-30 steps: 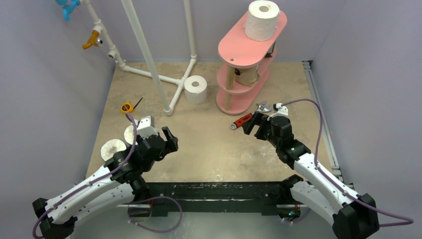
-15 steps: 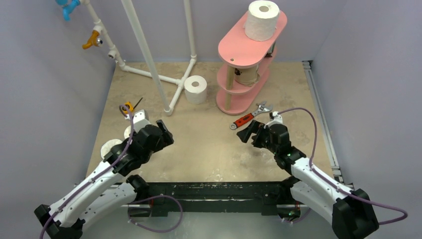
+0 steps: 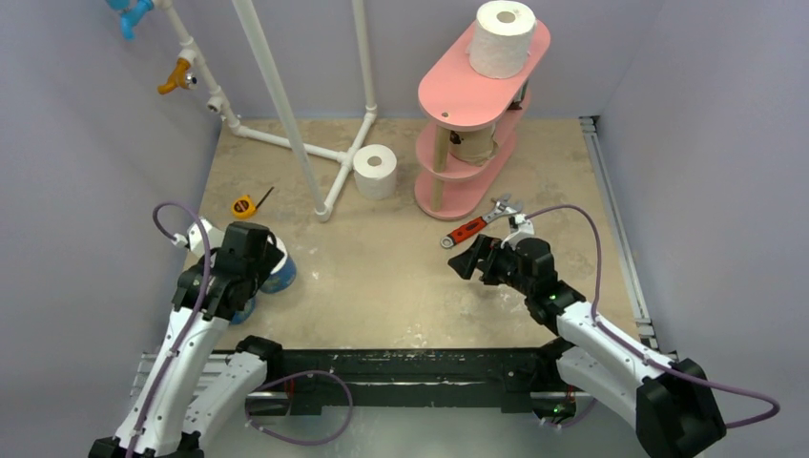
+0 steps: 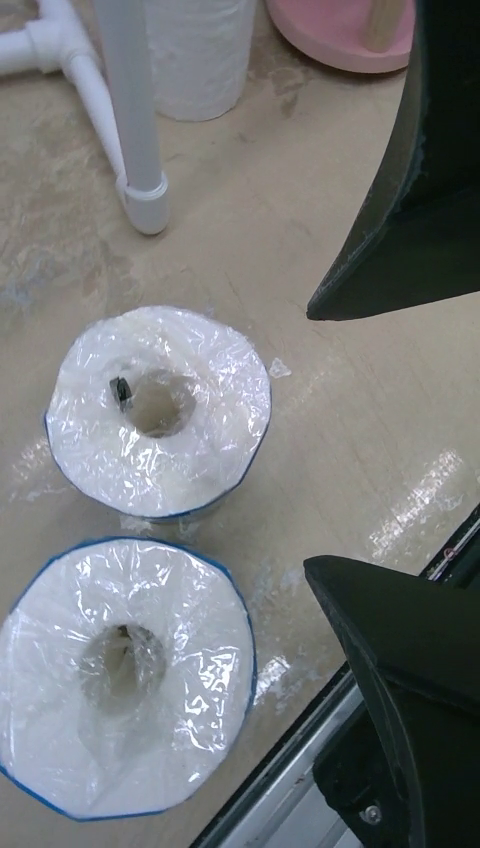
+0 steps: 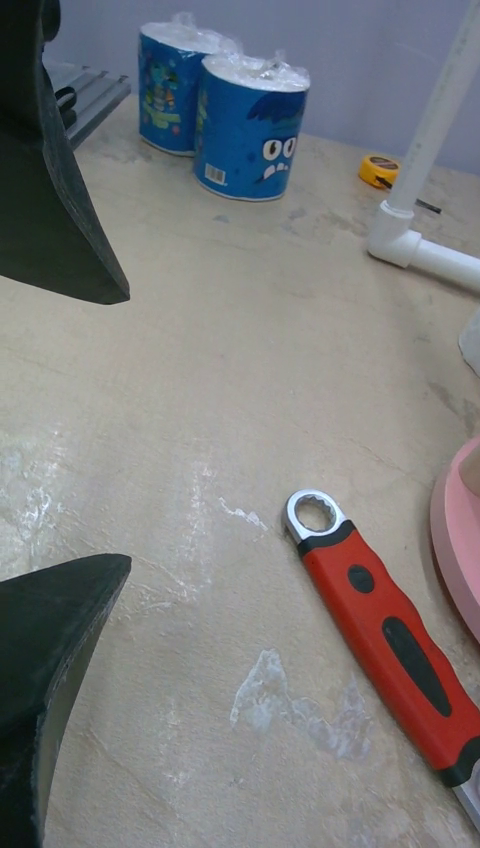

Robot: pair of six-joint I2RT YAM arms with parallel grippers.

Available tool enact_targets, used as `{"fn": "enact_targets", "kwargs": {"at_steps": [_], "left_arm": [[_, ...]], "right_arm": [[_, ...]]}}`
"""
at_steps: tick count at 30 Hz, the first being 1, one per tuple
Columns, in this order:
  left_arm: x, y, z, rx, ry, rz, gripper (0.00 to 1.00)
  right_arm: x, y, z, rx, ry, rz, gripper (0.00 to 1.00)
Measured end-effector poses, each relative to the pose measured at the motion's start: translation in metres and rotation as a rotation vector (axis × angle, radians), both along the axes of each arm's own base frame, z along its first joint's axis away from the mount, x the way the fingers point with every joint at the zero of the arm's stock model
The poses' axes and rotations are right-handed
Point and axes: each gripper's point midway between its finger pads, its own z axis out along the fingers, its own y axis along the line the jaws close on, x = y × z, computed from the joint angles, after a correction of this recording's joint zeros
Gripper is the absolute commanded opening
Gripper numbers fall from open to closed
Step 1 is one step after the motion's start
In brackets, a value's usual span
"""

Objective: Place and organize the paper towels onto the shelf
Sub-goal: Pick up the paper towel from the center of the board.

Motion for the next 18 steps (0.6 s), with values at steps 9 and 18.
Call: {"fn": "enact_targets", "kwargs": {"at_steps": [9,18], "left_arm": [[-0.001,0.01,-0.038,-0.091,0.239,0.223,0.86],[0.013,0.006,-0.042,-0.179,0.21,0.31,0.87]], "right_arm": [[-0.006,0.001,0.003,0.0,-0.007,0.028,0.98],[-0.013,-0.003,0.016,-0.001,-0.047,0.036,0.98]]}}
